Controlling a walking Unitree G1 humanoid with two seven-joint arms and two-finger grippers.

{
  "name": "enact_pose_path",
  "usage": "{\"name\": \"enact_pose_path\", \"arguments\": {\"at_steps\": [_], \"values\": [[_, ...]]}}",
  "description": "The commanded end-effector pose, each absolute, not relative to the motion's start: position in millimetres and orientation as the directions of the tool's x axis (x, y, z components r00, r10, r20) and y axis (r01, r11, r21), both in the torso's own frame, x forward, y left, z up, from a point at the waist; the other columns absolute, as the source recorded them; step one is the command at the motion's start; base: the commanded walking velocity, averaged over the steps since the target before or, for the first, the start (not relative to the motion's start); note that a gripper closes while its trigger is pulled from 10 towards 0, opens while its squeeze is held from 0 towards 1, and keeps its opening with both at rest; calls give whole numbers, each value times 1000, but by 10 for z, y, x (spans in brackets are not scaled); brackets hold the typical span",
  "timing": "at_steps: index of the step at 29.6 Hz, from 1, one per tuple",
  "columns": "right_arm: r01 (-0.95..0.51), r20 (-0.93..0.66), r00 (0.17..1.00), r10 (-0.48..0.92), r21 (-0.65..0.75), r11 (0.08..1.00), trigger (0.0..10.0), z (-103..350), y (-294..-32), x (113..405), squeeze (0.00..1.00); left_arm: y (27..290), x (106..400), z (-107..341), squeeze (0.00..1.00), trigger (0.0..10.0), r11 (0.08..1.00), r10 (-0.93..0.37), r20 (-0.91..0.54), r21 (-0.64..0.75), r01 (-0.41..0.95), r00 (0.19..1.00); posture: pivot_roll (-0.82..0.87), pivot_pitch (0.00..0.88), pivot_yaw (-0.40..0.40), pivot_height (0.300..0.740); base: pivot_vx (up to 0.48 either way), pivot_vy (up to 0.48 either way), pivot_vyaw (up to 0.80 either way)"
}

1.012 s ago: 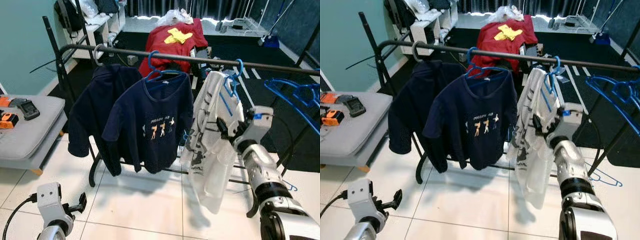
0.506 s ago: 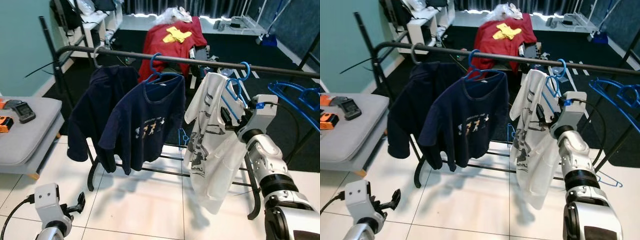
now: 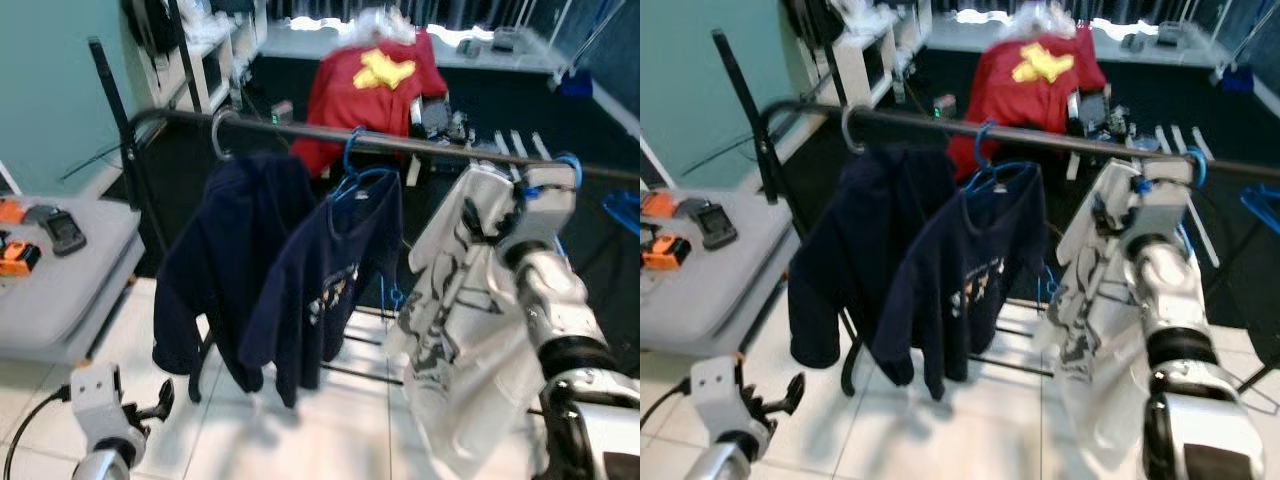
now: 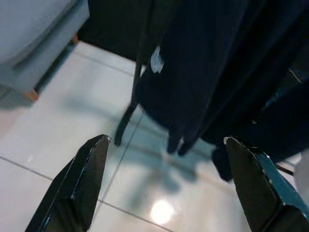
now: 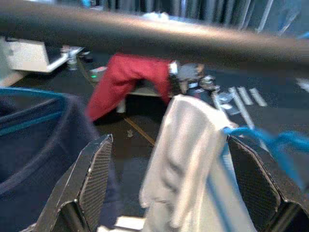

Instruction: Hang hanger

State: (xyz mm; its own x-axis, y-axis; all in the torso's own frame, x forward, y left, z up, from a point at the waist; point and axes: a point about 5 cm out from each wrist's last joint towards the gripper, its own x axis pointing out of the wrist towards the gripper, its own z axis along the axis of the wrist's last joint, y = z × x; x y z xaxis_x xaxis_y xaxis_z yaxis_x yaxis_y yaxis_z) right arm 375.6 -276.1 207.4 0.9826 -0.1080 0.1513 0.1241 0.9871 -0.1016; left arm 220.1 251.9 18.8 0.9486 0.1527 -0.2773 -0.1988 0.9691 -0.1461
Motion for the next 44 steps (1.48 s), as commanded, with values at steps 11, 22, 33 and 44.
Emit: {"name": "enact_pose_path", "arguments": {"at_steps": [11,22,33,44], "values": [[100,134,988,-73,-210,973,10000,2230,-2716,3752,0,2501,2107,105,0,10000,964,145,-303,-171,-203,942,-97,50,-35,736,134,-339,0],[23,-10,1000,-25,-173,985,10000,1981,-2545,3718,0,2511,2111,118,0,10000,961,150,-297,-183,-210,943,-99,56,-34,736,0,0,0],[-710,260,701,664,163,685,10000,2505,-1811,3326,0,2505,2126,125,0,10000,961,140,-295,-190,-202,945,-105,61,-31,736,0,0,0],[-205,351,920,173,55,977,10000,2879,-2609,3457,0,2504,2133,133,0,10000,959,135,-291,-202,-199,947,-119,67,-25,736,0,0,0]]}}
